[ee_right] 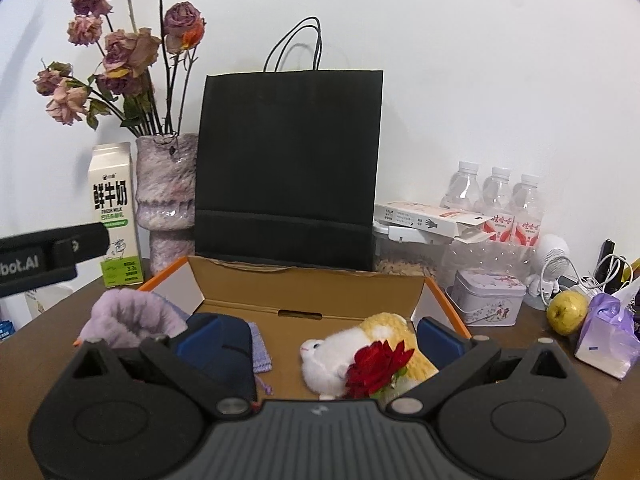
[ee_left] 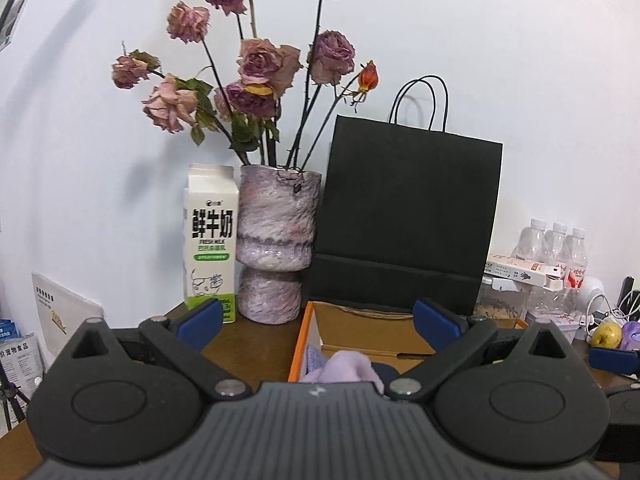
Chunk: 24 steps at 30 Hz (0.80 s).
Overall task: Organize objects
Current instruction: 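Open the right tool to drop the block while the left tool releases the headband in the box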
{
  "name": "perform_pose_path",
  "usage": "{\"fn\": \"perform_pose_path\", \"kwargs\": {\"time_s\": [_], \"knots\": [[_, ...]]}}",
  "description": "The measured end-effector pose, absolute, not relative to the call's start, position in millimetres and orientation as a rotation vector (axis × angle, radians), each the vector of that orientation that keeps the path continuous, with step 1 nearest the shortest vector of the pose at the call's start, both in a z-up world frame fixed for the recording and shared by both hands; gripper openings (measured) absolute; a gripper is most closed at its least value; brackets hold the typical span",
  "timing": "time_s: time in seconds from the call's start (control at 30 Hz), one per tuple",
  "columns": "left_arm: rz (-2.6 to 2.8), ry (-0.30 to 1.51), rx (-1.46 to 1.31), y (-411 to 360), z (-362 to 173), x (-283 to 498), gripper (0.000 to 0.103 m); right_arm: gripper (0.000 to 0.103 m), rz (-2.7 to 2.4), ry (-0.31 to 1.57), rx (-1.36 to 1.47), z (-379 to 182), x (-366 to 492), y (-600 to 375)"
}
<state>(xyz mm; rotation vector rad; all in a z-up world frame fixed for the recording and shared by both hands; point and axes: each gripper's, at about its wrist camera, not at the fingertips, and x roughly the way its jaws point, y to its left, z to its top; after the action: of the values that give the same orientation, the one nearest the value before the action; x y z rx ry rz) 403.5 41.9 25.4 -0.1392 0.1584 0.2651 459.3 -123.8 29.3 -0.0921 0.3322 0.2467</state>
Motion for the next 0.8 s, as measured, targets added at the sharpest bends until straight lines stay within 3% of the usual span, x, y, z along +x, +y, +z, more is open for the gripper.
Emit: {"fn": "perform_pose_path", "kwargs": {"time_s": [0.8], "knots": [[0.256, 0.234, -0.170, 40, 0, 325, 0.103, 0.103, 0.287, 0.288, -0.072, 14, 366, -161]]}}
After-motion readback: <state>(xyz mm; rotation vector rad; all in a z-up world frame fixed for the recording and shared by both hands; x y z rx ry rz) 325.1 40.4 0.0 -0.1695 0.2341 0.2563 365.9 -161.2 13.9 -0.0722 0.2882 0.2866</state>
